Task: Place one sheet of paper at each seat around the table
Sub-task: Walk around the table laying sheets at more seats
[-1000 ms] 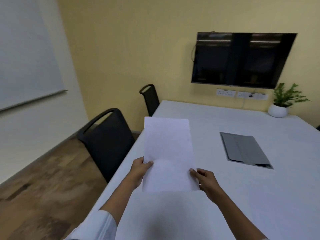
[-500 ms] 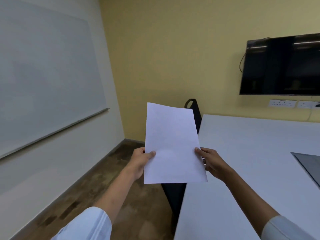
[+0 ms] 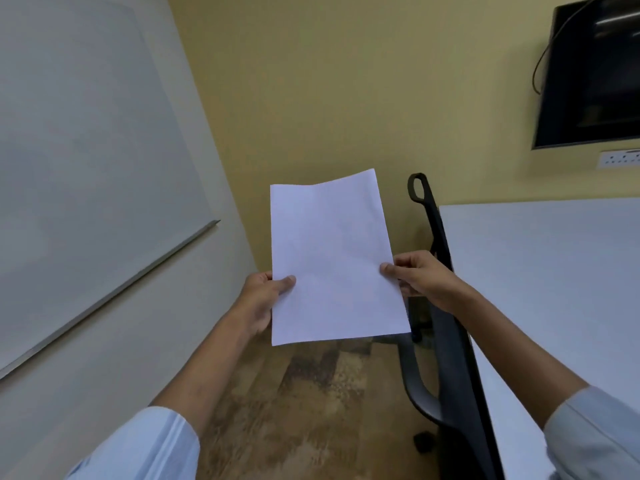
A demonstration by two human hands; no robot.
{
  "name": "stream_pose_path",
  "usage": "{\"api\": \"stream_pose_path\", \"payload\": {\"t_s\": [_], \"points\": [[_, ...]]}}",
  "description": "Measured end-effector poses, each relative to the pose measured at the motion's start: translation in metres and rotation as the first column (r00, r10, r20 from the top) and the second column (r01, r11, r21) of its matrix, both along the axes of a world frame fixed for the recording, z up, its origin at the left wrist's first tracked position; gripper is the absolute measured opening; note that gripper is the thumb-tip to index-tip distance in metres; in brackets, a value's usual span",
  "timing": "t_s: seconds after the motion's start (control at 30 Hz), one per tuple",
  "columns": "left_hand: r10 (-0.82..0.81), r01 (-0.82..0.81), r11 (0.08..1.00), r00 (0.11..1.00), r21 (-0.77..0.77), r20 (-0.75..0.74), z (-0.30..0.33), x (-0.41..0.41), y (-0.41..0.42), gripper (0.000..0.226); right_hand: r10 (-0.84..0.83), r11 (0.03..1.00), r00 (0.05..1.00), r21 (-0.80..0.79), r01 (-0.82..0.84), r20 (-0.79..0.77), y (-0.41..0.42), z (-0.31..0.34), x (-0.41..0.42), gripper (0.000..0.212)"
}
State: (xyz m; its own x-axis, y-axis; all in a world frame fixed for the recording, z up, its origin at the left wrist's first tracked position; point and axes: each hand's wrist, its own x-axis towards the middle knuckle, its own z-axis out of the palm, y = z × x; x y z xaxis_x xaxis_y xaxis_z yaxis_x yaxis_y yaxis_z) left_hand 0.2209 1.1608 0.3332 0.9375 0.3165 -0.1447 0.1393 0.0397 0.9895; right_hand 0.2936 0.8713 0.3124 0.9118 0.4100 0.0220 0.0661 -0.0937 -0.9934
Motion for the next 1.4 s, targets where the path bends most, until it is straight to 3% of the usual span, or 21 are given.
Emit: {"api": "stream_pose_path", "payload": {"t_s": [0.1, 0.37, 0.57, 0.67, 0.83, 1.07, 1.23, 1.4], "points": [[-0.017, 0.017, 0.998, 1.0, -0.057, -0.003, 0.007, 0.049, 0.037, 0.018, -0.032, 0.999, 0.999, -0.019, 0.032, -0.015, 0.035, 0.009, 0.039, 0.021], [-0.184, 0.186, 0.978, 0.982, -0.09, 0.03, -0.005, 0.196, 0.091, 0.007, -0.197, 0.975, 0.98, -0.112, 0.193, -0.023, 0.08, 0.011, 0.14, 0.029], [-0.376, 0.378, 0.917, 0.926, -0.13, 0.034, -0.021, 0.343, 0.105, 0.01, -0.373, 0.911, 0.928, -0.186, 0.368, 0.006, 0.094, 0.006, 0.23, 0.044], [-0.472, 0.474, 0.875, 0.88, -0.101, 0.042, -0.017, 0.422, 0.096, 0.012, -0.469, 0.862, 0.883, -0.203, 0.465, 0.028, 0.093, 0.015, 0.273, 0.04], [-0.605, 0.605, 0.792, 0.796, -0.081, 0.028, -0.01, 0.541, 0.064, 0.021, -0.596, 0.787, 0.803, -0.19, 0.587, 0.012, 0.074, 0.023, 0.347, 0.025], [-0.697, 0.699, 0.713, 0.715, -0.061, 0.041, -0.01, 0.664, 0.001, 0.014, -0.709, 0.693, 0.705, -0.176, 0.699, 0.009, 0.03, 0.017, 0.434, 0.02], [-0.748, 0.749, 0.662, 0.662, -0.011, 0.043, -0.012, 0.799, -0.09, 0.021, -0.796, 0.601, 0.604, -0.16, 0.783, -0.035, -0.043, 0.007, 0.545, 0.018], [-0.772, 0.766, 0.636, 0.634, 0.098, 0.055, -0.002, 0.898, -0.178, 0.009, -0.874, 0.485, 0.484, -0.155, 0.861, -0.044, -0.098, 0.003, 0.618, 0.024]]}}
